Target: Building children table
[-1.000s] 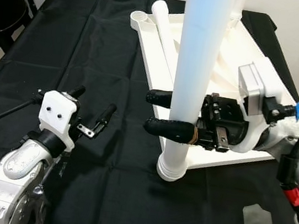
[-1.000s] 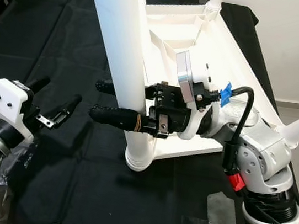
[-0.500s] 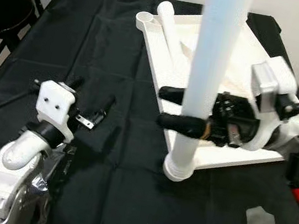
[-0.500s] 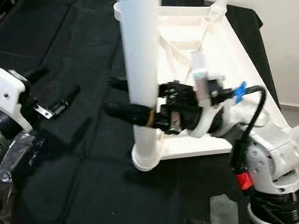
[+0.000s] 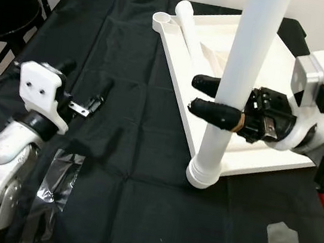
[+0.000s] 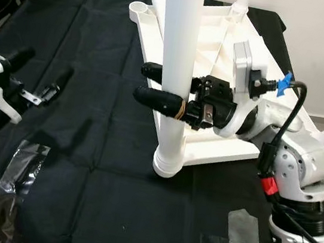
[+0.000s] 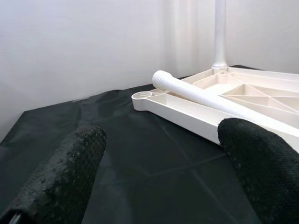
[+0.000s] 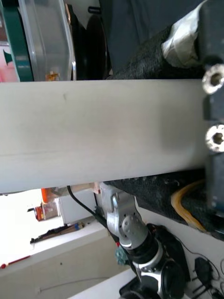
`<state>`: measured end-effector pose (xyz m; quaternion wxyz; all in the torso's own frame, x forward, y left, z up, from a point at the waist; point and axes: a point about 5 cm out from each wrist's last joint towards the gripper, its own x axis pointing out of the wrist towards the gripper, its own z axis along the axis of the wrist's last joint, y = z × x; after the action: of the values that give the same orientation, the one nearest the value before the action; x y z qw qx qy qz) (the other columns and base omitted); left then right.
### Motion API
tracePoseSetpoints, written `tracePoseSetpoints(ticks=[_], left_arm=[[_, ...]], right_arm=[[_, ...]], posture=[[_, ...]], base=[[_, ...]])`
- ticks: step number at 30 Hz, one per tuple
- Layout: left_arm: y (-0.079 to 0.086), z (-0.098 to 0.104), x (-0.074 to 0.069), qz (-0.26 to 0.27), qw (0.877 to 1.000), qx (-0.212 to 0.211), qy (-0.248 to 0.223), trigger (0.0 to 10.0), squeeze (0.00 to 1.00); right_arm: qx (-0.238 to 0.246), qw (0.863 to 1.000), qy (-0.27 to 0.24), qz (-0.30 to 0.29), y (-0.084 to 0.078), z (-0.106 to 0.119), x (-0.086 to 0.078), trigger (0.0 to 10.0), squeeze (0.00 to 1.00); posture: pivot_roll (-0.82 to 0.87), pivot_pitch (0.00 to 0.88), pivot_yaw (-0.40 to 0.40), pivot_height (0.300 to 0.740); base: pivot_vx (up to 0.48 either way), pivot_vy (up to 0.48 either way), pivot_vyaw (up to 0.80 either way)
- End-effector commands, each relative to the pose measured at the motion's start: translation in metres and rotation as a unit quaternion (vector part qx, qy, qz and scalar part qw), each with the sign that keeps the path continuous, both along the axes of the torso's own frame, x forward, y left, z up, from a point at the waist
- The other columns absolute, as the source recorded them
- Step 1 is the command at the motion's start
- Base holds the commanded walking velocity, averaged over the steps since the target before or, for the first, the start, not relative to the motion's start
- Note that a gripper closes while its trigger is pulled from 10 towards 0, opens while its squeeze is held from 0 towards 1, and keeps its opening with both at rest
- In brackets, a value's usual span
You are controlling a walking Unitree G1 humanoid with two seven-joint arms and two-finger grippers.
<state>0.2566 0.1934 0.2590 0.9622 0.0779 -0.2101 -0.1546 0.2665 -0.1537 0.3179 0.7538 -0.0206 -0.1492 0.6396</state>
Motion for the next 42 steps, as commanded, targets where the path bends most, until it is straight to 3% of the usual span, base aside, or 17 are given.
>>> tracePoseSetpoints(ticks=[1,6,10,19,21,22,23,24,25,26,27,29,30,33,39,40,42], left_arm=[[0.004,-0.002,-0.001,0.001,1.0,0.003,0.009,10.0,0.0],[0.005,0.003,0.0,-0.005,1.0,0.005,0.003,10.0,0.0],[0.004,0.005,0.0,-0.012,1.0,0.009,0.003,10.0,0.0],[0.003,0.015,0.0,-0.028,1.0,0.002,-0.006,10.0,0.0],[0.003,0.022,0.0,-0.037,0.999,-0.013,-0.013,10.0,0.0],[0.002,0.037,-0.001,-0.074,0.996,-0.048,-0.028,10.0,0.0],[0.002,0.037,-0.001,-0.074,0.996,-0.048,-0.028,10.0,0.0],[0.0,0.05,-0.004,-0.114,0.99,-0.074,-0.043,10.0,0.0],[-0.002,0.061,-0.007,-0.155,0.982,-0.092,-0.055,10.0,0.14],[-0.002,0.061,-0.007,-0.155,0.982,-0.092,-0.055,10.0,0.14],[-0.005,0.071,-0.012,-0.205,0.971,-0.106,-0.064,10.0,1.0],[-0.011,0.088,-0.02,-0.282,0.95,-0.105,-0.081,10.0,1.0],[-0.011,0.088,-0.02,-0.282,0.95,-0.105,-0.081,10.0,1.0],[-0.018,0.102,-0.028,-0.364,0.923,-0.096,-0.087,10.0,1.0],[-0.027,0.102,-0.025,-0.417,0.904,-0.08,-0.05,10.0,1.0],[-0.036,0.1,-0.021,-0.452,0.887,-0.09,-0.018,10.0,1.0],[-0.036,0.1,-0.021,-0.452,0.887,-0.09,-0.018,10.0,1.0]], right_arm=[[0.033,0.998,-0.045,-0.017,-0.007,0.015,-0.003,10.0,0.0],[0.046,0.997,-0.03,-0.061,0.003,-0.003,-0.001,10.0,0.0],[0.021,0.998,-0.008,-0.062,0.009,-0.024,-0.006,10.0,0.0],[0.001,0.998,0.001,-0.056,0.011,-0.034,-0.009,10.0,0.0],[0.0,0.998,0.0,-0.055,0.011,-0.034,-0.008,10.0,0.0],[0.0,0.998,-0.003,-0.059,0.01,-0.032,-0.007,10.0,0.0],[0.0,0.998,-0.003,-0.059,0.01,-0.032,-0.007,10.0,0.0],[0.001,0.998,-0.006,-0.063,0.009,-0.031,-0.007,10.0,0.0],[0.003,0.998,-0.008,-0.066,0.008,-0.03,-0.006,10.0,0.0],[0.003,0.998,-0.008,-0.066,0.008,-0.03,-0.006,10.0,0.0],[0.005,0.998,-0.01,-0.069,0.007,-0.029,-0.006,10.0,0.0],[0.01,0.997,-0.013,-0.076,0.005,-0.028,-0.005,10.0,0.0],[0.01,0.997,-0.013,-0.076,0.005,-0.028,-0.005,10.0,0.0],[0.012,0.997,-0.017,-0.079,0.005,-0.028,-0.005,10.0,0.0],[0.013,0.997,-0.018,-0.079,0.005,-0.028,-0.005,10.0,0.0],[0.014,0.997,-0.019,-0.076,0.007,-0.028,-0.004,10.0,0.0],[0.014,0.997,-0.019,-0.076,0.007,-0.028,-0.004,10.0,0.0]], posture=[[0.0,0.198,0.001,0.74],[-0.01,0.201,0.005,0.74],[-0.01,0.206,0.011,0.74],[-0.01,0.207,0.013,0.74],[0.0,0.207,0.014,0.74],[-0.01,0.206,0.015,0.74],[-0.01,0.206,0.015,0.74],[0.0,0.205,0.014,0.74],[0.0,0.204,0.017,0.74],[0.0,0.204,0.017,0.74],[0.0,0.203,0.017,0.74],[0.0,0.201,0.018,0.74],[0.0,0.201,0.018,0.74],[0.0,0.197,0.021,0.74],[0.01,0.192,0.023,0.74],[0.02,0.192,0.022,0.74],[0.02,0.192,0.022,0.74]], base=[[0.0,0.0,0.0],[0.0,0.0,0.0],[0.0,0.0,0.0],[0.0,0.0,0.0],[0.0,0.0,0.0],[0.0,0.0,0.0],[0.0,0.0,0.0],[0.0,0.0,0.0],[0.0,0.0,0.0],[0.0,0.0,0.0],[0.0,0.0,0.0],[0.0,0.0,0.0],[0.0,0.0,0.0],[0.0,0.0,0.0],[0.0,0.0,0.0],[0.0,0.0,0.0],[0.0,0.0,0.0]])
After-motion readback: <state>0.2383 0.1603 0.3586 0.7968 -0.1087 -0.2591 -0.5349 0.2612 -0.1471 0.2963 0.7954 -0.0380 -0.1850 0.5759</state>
